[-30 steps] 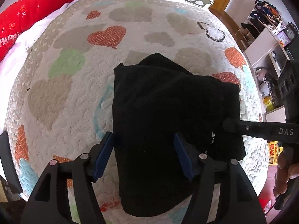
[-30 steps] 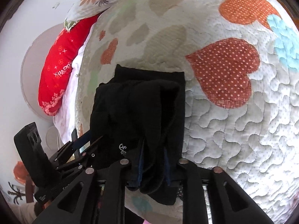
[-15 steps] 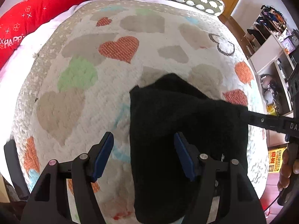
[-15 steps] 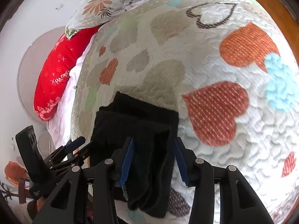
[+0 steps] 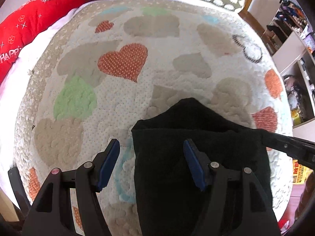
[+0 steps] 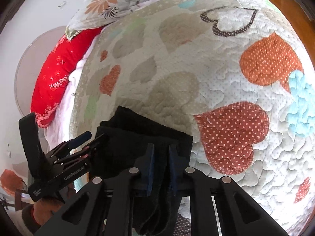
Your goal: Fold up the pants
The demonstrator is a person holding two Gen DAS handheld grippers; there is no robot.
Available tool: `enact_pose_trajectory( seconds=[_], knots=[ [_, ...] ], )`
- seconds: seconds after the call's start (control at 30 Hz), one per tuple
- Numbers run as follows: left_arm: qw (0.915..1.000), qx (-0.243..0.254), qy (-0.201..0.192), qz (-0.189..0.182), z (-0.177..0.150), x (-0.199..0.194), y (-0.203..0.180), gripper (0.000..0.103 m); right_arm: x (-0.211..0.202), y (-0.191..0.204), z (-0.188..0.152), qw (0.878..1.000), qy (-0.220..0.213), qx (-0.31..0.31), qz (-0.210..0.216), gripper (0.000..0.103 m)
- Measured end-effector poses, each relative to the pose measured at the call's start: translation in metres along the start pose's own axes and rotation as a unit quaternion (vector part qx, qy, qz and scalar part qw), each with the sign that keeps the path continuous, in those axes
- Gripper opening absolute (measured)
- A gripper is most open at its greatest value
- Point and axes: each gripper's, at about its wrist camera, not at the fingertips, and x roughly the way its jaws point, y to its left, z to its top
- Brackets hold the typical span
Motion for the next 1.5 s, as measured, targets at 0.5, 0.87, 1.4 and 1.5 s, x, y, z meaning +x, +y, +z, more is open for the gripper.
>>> enact_pose_trajectory(
  seconds=[0.5,0.87,1.4,1.5],
  knots=[
    [0.9999,-0.008,0.008,-0.011,-0.003,-0.004,0.009,0.069,-0.047,0.023,-0.065,0.998,0.027,-0.036,0.034,0.04],
    [0.9998,-0.017,0.0,-0.01,-0.016,-0.011,0.015,0.069,-0.013,0.013,-0.082,0.997,0.061,-0.025,0.034,0.019],
    [0.9997,0.0,-0.014,-0.018,-0.019,-0.002,0.001,0.074,-0.008,-0.016,-0.099,0.996,0.084,0.022,0.02,0.009],
    [0.9996,-0.009,-0.009,-0.025,-0.017,-0.004,0.005,0.075,-0.012,-0.017,-0.1,0.996,0.089,0.015,0.013,0.009]
  ],
)
